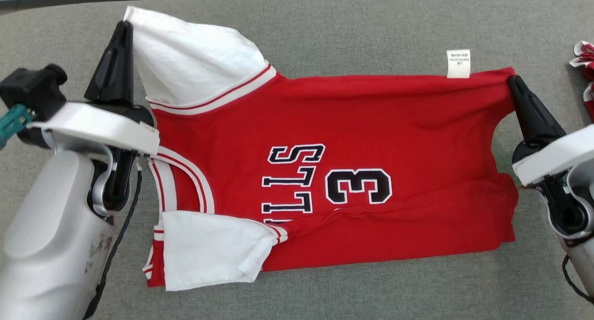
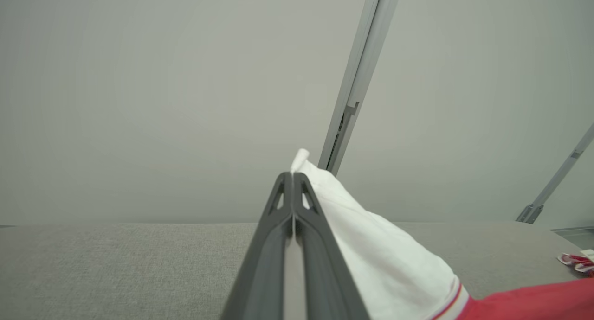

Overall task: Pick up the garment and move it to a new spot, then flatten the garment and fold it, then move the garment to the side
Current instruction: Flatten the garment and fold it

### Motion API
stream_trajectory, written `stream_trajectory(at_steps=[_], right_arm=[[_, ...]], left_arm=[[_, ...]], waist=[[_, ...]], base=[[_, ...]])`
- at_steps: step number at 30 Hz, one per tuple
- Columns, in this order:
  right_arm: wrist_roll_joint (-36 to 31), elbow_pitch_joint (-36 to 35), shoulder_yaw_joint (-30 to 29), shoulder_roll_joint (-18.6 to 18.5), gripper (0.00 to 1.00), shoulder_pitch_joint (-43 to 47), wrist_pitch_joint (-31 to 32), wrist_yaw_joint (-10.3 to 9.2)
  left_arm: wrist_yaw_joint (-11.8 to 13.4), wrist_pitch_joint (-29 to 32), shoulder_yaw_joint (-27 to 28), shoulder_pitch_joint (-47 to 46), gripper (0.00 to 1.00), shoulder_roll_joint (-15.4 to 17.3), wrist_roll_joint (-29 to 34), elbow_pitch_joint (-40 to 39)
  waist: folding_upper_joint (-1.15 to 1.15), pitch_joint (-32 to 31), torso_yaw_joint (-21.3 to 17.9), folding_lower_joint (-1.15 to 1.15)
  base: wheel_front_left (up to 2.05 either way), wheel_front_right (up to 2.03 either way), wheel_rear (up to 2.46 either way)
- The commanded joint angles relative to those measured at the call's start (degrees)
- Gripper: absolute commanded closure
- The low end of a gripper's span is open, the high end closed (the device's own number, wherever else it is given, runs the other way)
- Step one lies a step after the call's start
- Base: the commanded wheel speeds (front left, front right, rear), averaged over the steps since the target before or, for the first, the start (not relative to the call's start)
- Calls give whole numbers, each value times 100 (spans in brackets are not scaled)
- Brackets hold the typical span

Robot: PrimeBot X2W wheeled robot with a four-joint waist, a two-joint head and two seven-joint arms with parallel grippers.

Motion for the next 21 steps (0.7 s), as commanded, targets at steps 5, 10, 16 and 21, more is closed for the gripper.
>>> stream_trajectory(at_steps=[5, 10, 16, 21], right_arm=[[488, -482, -304, -94, 100, 754, -51, 0], [727, -739, -500, -16, 100, 1292, -55, 0], [787, -890, -548, 120, 100, 1718, -117, 0], [753, -913, -574, 160, 100, 1962, -127, 0]], left_arm=[[411, 96, 236, 1146, 100, 275, -237, -1319], [833, 366, 388, 2150, 100, 451, -464, -2339], [1172, 571, 503, 3228, 100, 450, -847, -2926], [1300, 675, 524, 3743, 100, 435, -1055, -3020]], waist=[[0, -113, 64, 0], [0, -161, 64, 0], [0, -223, 21, 0], [0, -275, 22, 0]], base=[[0, 0, 0], [0, 0, 0], [0, 0, 0], [0, 0, 0]])
